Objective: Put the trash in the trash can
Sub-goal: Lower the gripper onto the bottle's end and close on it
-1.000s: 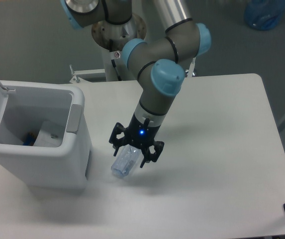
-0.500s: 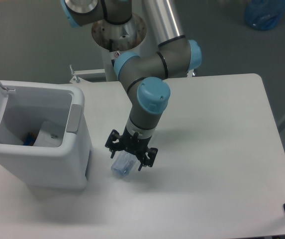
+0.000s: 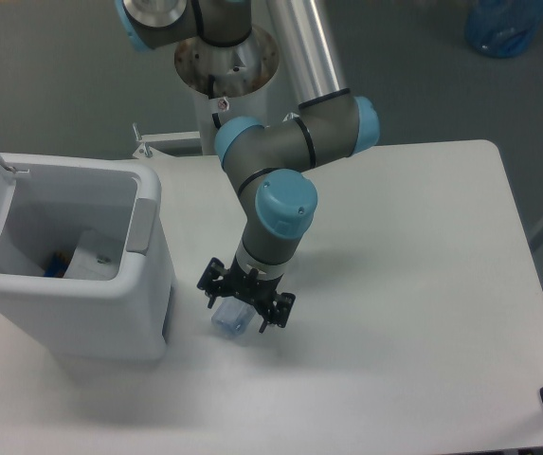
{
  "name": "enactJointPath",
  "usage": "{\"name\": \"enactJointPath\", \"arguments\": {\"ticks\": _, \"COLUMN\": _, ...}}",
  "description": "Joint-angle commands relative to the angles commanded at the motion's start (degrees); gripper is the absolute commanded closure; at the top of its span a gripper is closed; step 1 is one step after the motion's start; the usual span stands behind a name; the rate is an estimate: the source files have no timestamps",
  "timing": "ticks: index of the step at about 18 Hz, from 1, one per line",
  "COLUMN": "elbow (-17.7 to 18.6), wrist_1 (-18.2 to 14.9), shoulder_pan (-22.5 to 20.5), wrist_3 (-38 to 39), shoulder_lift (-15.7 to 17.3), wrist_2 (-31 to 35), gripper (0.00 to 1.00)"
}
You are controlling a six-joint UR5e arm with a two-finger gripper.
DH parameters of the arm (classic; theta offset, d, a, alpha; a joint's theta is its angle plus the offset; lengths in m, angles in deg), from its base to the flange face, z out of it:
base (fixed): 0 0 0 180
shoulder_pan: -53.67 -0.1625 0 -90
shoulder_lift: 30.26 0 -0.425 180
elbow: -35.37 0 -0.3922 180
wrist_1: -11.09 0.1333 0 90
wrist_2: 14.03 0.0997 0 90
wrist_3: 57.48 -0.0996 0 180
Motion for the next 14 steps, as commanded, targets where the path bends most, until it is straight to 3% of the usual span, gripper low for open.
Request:
{"name": "enactJointPath", "arguments": {"ticks": 2, "elbow": 0.0, "wrist_1": 0.0, "shoulder_pan": 0.8, "wrist_3": 0.1, "shoulder_lift": -0.8, "wrist_2": 0.4, "gripper": 0.00}}
{"name": "enactJointPath", "arguments": {"ticks": 7, "elbow": -0.7, "wrist_1": -0.2, "shoulder_pan": 4.2, "wrist_3": 0.5, "shoulder_lift": -3.3, "wrist_2": 11.1, "gripper": 0.00}}
{"name": "enactJointPath", "arguments": {"ticks": 10, "elbow": -0.8, "wrist_1": -0.2, "shoulder_pan": 4.2, "wrist_3": 0.6, "shoulder_lift": -3.2, "wrist_2": 11.2, "gripper": 0.04}}
{"name": "enactJointPath", "arguments": {"ticks": 11, "elbow": -0.8, "wrist_1": -0.3, "shoulder_pan": 4.2, "wrist_3": 0.6, "shoulder_lift": -3.2, "wrist_2": 11.2, "gripper": 0.20}}
{"name": "enactJointPath", "arguments": {"ticks": 13, "elbow": -0.8, "wrist_1": -0.3, "shoulder_pan": 4.2, "wrist_3": 0.6, "shoulder_lift": -3.0, "wrist_2": 11.2, "gripper": 0.66}}
{"name": "enactJointPath", "arguments": {"ticks": 14, "elbow": -0.9, "wrist_1": -0.3, "shoulder_pan": 4.2, "wrist_3": 0.7, "shoulder_lift": -2.8, "wrist_2": 11.2, "gripper": 0.81}}
